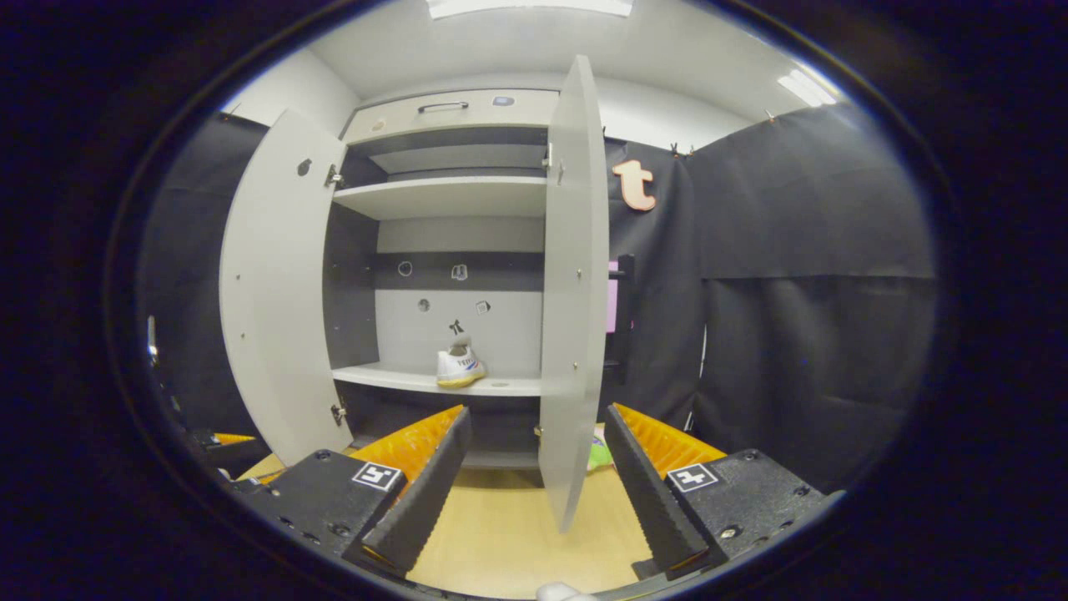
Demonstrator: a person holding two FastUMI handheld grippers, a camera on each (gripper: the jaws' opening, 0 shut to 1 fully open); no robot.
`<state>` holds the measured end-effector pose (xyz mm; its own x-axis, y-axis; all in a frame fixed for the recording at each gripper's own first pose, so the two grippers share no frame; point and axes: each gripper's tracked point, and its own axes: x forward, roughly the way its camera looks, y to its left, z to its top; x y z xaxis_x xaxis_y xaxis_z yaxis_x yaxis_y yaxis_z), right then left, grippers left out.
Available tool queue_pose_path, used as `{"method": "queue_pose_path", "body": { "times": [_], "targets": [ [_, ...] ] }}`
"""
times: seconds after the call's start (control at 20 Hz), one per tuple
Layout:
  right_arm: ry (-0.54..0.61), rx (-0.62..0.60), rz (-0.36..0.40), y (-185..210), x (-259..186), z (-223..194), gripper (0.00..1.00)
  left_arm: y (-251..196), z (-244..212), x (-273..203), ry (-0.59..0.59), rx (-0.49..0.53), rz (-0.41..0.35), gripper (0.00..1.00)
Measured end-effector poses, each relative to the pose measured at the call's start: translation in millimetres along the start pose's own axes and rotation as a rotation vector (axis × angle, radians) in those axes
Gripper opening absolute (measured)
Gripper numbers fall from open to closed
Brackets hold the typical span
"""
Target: Grab one shoe with the right hand and put it into the shoe cabinet, grab the other shoe with the left hand and put it into the shoe cabinet; then close the right door with the right hand and the left door with the left hand.
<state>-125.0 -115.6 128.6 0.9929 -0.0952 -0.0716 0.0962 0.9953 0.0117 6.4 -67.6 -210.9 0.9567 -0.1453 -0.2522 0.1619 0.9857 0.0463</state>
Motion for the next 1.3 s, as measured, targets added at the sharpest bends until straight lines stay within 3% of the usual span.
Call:
{"method": "queue_pose_path", "body": {
  "times": [0.25, 0.5, 0.95, 1.15, 1.2, 1.3],
  "targets": [
    [0.085, -0.02, 0.005, 3.3, -7.7, -19.8, 1.0, -16.9, -107.7, 31.1, 0.218, -0.03, -0.015, 0.97],
    [0.127, -0.032, 0.002, 5.4, -12.2, -26.1, 1.0, -16.4, -169.4, 73.4, 0.324, 0.007, -0.01, 0.97],
    [0.171, -0.041, -0.018, 3.2, 3.9, -32.0, 1.0, -13.6, -202.3, 148.7, 0.385, 0.027, -0.002, 0.96],
    [0.178, -0.043, -0.008, 7.3, 11.2, -32.4, 1.0, -20.2, -209.3, 172.7, 0.408, 0.015, -0.024, 0.86],
    [0.179, -0.046, -0.008, 7.4, 12.3, -32.9, 1.0, -23.7, -208.3, 174.6, 0.403, 0.008, -0.035, 0.91],
    [0.176, -0.046, -0.013, 5.4, 12.8, -32.4, 1.0, -33.7, -209.3, 180.8, 0.402, 0.01, -0.072, 0.76]
  ]
}}
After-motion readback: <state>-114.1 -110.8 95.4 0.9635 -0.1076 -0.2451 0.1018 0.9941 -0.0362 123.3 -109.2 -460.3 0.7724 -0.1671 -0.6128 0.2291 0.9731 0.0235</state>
